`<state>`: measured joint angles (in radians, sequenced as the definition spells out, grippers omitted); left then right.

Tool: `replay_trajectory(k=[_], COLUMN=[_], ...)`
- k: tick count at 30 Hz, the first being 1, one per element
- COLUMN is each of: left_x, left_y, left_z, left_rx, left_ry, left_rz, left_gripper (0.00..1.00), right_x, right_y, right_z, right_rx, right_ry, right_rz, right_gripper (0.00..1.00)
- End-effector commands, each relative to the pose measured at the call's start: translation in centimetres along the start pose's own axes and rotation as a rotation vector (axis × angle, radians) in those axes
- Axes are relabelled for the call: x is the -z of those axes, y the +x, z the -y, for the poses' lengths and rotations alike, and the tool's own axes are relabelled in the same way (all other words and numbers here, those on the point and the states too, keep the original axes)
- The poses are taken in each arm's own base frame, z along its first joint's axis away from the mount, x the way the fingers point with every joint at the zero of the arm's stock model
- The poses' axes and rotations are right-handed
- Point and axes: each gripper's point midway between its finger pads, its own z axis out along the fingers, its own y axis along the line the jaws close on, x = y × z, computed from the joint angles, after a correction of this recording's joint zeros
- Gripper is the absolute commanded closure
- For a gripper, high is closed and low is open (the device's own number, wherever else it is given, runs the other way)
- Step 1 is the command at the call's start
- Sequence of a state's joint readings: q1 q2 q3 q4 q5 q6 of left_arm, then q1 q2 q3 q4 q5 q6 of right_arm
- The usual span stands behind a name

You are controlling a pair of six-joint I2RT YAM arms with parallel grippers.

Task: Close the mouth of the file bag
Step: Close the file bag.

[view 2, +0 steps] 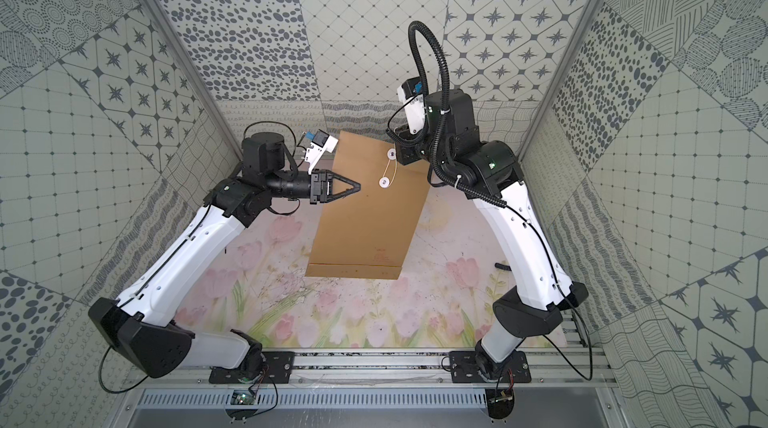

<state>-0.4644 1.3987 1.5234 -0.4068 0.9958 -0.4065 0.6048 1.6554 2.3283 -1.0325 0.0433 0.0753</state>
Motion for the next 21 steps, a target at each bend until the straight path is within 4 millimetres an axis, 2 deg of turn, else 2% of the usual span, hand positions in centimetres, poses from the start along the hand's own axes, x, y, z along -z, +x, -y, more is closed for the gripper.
replay_trajectory(k=[1,8,21], left_x=[-0.6,-0.9,-1.6], left_y=[-0.4,-0.5,-1.0], left_z=[0.8,0.3,-1.3], left_rx=[-0.033,-0.015,0.041], left_ry=[0.060,0.050,0.027], left_rz=[0.006,0.015,0.048], left_gripper=[1.00,1.00,1.00], right_x=[-0.2,-0.8,-2.2], right_y=[-1.2,-1.9,-1.2], right_z=[-0.7,-2.2,-7.6], right_rx=[-0.012,-0.020,0.014], right_ry=[-0.035,-0.090,-0.200], right_rz=[0.029,0.038,0.008], right_gripper=[1.00,1.00,1.00])
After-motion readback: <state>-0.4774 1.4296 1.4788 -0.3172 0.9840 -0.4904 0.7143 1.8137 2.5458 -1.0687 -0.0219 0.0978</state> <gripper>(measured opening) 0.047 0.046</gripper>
